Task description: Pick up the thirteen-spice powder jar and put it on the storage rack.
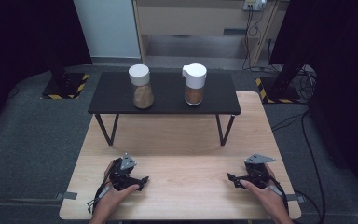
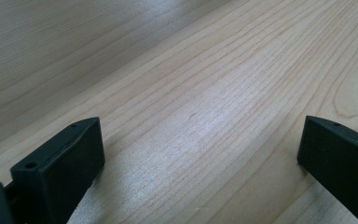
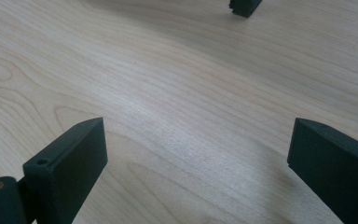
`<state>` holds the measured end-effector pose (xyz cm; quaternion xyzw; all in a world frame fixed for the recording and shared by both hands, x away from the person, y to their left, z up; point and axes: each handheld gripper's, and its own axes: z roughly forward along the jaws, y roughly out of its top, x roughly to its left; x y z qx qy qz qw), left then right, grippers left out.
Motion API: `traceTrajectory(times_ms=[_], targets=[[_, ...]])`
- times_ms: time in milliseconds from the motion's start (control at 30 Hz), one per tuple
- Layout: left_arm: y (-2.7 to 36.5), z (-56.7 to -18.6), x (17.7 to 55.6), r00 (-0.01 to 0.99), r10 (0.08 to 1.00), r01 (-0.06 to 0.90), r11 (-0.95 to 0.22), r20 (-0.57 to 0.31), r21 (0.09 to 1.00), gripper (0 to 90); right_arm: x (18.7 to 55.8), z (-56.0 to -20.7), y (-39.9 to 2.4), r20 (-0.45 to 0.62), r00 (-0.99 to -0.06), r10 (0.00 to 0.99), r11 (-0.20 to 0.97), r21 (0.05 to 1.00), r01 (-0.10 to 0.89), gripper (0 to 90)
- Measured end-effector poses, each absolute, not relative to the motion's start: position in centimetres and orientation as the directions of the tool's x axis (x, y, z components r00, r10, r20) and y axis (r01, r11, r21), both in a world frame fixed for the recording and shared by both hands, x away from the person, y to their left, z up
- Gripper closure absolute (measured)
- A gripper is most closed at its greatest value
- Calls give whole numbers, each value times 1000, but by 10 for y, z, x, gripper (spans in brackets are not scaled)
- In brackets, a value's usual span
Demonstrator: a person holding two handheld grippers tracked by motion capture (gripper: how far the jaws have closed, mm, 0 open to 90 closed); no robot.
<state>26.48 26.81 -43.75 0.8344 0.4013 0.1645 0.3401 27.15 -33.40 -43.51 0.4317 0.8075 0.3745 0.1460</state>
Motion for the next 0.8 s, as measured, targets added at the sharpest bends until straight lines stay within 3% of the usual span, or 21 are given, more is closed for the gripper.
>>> traceTrajectory(times_ms=[367, 800], targets=[[268, -437, 265, 624, 782, 558, -446, 2, 700, 0, 266, -443, -315, 18, -629, 777, 434, 709, 556, 19], [268, -438, 265, 623, 782, 558, -446, 2, 700, 0, 261, -446, -315, 15, -624, 782, 424, 720, 549, 13]])
